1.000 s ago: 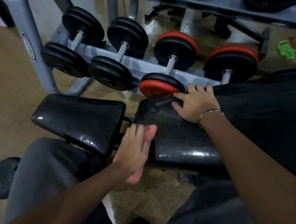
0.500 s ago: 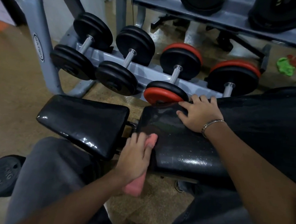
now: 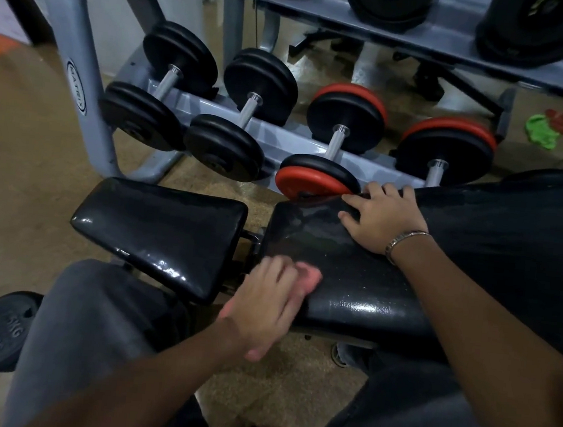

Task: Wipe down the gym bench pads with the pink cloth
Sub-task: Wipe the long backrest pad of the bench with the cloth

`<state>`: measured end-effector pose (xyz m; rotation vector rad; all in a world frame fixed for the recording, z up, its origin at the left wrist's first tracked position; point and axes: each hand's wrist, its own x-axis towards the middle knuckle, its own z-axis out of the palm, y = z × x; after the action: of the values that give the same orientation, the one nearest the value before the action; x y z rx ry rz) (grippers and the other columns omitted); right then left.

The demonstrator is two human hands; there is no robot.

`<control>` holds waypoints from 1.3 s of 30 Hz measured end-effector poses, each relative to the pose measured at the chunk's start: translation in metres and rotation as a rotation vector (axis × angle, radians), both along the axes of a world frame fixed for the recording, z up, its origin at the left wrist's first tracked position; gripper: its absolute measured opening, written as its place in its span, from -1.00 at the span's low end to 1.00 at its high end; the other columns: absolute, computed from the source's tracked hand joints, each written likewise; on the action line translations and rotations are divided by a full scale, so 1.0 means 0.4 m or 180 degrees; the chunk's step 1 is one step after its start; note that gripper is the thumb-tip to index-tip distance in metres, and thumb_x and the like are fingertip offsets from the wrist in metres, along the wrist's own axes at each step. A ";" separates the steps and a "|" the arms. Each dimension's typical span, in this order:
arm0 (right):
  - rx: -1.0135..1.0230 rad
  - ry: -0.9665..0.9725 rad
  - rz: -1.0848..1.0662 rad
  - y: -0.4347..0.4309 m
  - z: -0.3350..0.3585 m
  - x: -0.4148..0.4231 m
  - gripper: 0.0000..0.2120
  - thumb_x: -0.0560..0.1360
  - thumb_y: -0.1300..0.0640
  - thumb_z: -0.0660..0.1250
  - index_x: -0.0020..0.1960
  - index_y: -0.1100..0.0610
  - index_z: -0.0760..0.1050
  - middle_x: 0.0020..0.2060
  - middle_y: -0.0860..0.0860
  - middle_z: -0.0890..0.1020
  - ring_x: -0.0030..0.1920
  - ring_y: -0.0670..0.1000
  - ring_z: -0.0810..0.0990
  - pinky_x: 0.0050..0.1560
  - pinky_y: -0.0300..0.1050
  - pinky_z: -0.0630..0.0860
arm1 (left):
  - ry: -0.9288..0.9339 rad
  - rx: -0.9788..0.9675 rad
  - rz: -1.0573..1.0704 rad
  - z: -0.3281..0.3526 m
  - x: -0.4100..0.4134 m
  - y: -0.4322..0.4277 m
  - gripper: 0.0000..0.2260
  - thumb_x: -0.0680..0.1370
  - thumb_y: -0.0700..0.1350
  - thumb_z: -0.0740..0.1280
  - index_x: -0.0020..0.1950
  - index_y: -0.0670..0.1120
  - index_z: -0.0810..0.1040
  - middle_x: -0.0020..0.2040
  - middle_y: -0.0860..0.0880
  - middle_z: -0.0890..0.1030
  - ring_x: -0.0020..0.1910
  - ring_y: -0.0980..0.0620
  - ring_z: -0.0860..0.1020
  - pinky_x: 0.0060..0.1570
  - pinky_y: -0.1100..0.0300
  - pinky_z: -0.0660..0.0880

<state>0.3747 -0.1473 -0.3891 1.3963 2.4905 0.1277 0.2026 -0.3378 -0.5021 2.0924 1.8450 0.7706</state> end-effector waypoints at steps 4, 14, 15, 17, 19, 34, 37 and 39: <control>-0.0112 0.0037 -0.0002 -0.004 0.012 -0.001 -0.43 0.65 -0.32 -0.03 0.58 -0.18 0.31 0.47 0.10 0.41 0.45 0.20 0.36 0.47 0.27 0.19 | -0.0045 0.0004 -0.0236 -0.022 -0.070 0.003 -0.77 0.73 0.03 0.15 0.24 -0.08 0.46 0.15 -0.04 0.48 0.10 -0.06 0.48 0.13 -0.11 0.50; -0.0057 0.0209 -0.0349 0.035 0.137 0.102 -0.65 0.64 -0.18 0.19 0.31 -0.09 0.57 0.29 0.09 0.56 0.32 0.21 0.47 0.36 0.22 0.30 | 0.0373 -0.0076 -0.0523 -0.003 -0.085 -0.010 -0.70 0.75 0.07 0.08 0.35 -0.04 0.45 0.21 -0.01 0.47 0.13 0.01 0.46 0.19 -0.02 0.52; 0.0115 0.0035 -0.0407 0.043 0.146 0.123 -0.63 0.64 -0.19 0.17 0.33 -0.09 0.55 0.31 0.10 0.54 0.35 0.22 0.44 0.37 0.25 0.29 | 0.0333 -0.0128 -0.0123 0.005 -0.087 0.031 -0.72 0.76 0.09 0.06 0.32 0.00 0.44 0.17 0.03 0.45 0.08 0.04 0.44 0.16 -0.02 0.52; 0.0234 -0.0148 -0.0555 0.055 0.165 0.162 -0.58 0.64 -0.24 0.12 0.38 -0.12 0.52 0.38 0.10 0.50 0.38 0.23 0.41 0.39 0.28 0.28 | 0.0229 -0.0193 0.0421 0.026 -0.048 0.080 -0.74 0.77 0.09 0.04 0.30 0.03 0.42 0.13 0.04 0.44 0.04 0.04 0.40 0.14 -0.01 0.49; 0.0145 -0.0150 -0.0607 0.060 0.172 0.188 -0.53 0.64 -0.29 0.07 0.42 -0.15 0.47 0.41 0.11 0.48 0.38 0.23 0.43 0.39 0.28 0.29 | 0.0198 0.0001 0.0220 0.036 0.005 0.047 -0.75 0.76 0.03 0.07 0.29 -0.04 0.45 0.15 -0.01 0.46 0.07 -0.01 0.42 0.16 0.00 0.46; 0.0340 -0.0139 -0.0412 0.053 0.137 0.211 -0.48 0.66 -0.28 -0.04 0.47 -0.14 0.44 0.43 0.16 0.46 0.36 0.26 0.43 0.42 0.29 0.23 | 0.0104 0.0286 -0.0394 0.032 0.010 0.012 -0.78 0.71 -0.06 0.20 0.10 -0.19 0.54 0.06 -0.10 0.51 -0.03 -0.13 0.49 0.01 -0.14 0.49; 0.0391 -0.0159 -0.0387 0.052 0.132 0.211 -0.48 0.66 -0.27 -0.03 0.46 -0.12 0.45 0.40 0.17 0.48 0.33 0.26 0.45 0.40 0.29 0.24 | -0.0296 -0.0019 0.0548 0.069 0.070 0.060 -0.86 0.73 -0.01 0.19 0.14 -0.05 0.47 0.04 0.01 0.44 0.00 -0.04 0.45 0.04 -0.09 0.47; 0.0426 -0.0140 -0.0379 0.050 0.129 0.210 -0.49 0.66 -0.26 -0.02 0.45 -0.11 0.47 0.39 0.17 0.49 0.32 0.26 0.45 0.40 0.28 0.24 | -0.0157 0.0150 0.0135 0.070 0.087 0.027 -0.80 0.72 -0.01 0.17 0.18 -0.10 0.50 0.08 -0.02 0.47 0.04 -0.06 0.46 0.06 -0.07 0.46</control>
<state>0.4587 -0.1275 -0.3375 1.5731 2.3947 0.3019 0.2376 -0.3272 -0.4742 2.0493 1.8684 0.8762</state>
